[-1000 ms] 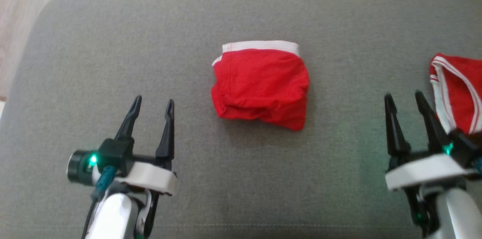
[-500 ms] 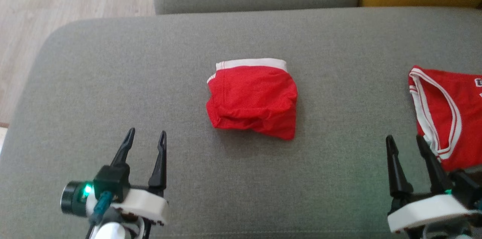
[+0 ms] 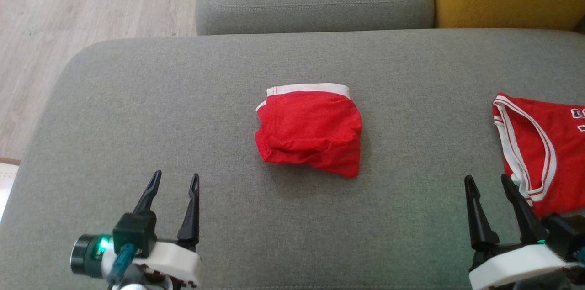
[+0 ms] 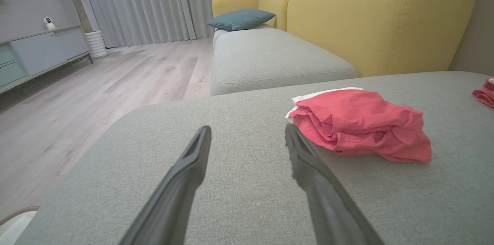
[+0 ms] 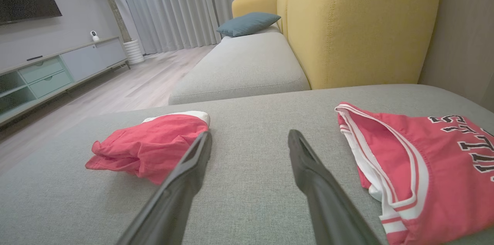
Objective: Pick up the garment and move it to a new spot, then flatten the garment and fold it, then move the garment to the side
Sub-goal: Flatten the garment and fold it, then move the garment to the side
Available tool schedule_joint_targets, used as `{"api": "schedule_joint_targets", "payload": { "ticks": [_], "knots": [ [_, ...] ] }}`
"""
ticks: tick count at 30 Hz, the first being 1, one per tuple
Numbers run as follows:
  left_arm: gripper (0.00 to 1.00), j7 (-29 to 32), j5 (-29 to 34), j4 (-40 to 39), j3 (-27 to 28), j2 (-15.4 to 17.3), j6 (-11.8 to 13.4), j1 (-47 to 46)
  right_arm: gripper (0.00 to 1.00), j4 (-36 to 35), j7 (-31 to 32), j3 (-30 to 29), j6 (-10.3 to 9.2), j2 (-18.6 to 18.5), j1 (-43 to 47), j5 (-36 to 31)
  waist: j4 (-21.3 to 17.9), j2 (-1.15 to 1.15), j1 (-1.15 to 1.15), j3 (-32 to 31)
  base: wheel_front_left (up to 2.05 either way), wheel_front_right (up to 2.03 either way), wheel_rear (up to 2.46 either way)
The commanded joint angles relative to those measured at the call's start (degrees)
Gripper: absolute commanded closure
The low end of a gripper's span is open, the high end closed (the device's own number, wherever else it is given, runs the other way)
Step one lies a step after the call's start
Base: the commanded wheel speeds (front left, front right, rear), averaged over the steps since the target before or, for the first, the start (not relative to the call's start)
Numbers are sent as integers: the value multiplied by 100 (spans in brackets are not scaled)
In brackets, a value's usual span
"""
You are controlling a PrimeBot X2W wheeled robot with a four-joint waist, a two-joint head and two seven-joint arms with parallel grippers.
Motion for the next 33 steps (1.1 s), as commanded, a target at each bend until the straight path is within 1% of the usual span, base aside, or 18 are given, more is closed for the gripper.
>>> {"api": "schedule_joint_targets", "payload": {
  "ticks": [1, 25, 30, 33],
  "knots": [
    [0, -17, -18, -233, 170, 94, 57, -159, 0, -244, 2, 124, -31, -48, -49, -28, 1, 0, 0, -2, 0, 0, 0],
    [0, -53, -70, -290, 75, 117, 130, -309, 0, -216, 57, 79, -31, -41, -128, -35, 78, 0, 0, 89, 0, 0, 0],
    [0, -84, -57, -325, 71, 123, 130, -544, 0, 36, 182, 205, -31, -112, -599, 40, 163, 0, 0, 415, 0, 0, 0],
    [0, -129, -45, -312, 59, 100, 121, -752, 0, 438, 261, 387, -31, -119, -1134, 128, 242, 0, 0, 648, 0, 0, 0]
  ]
}}
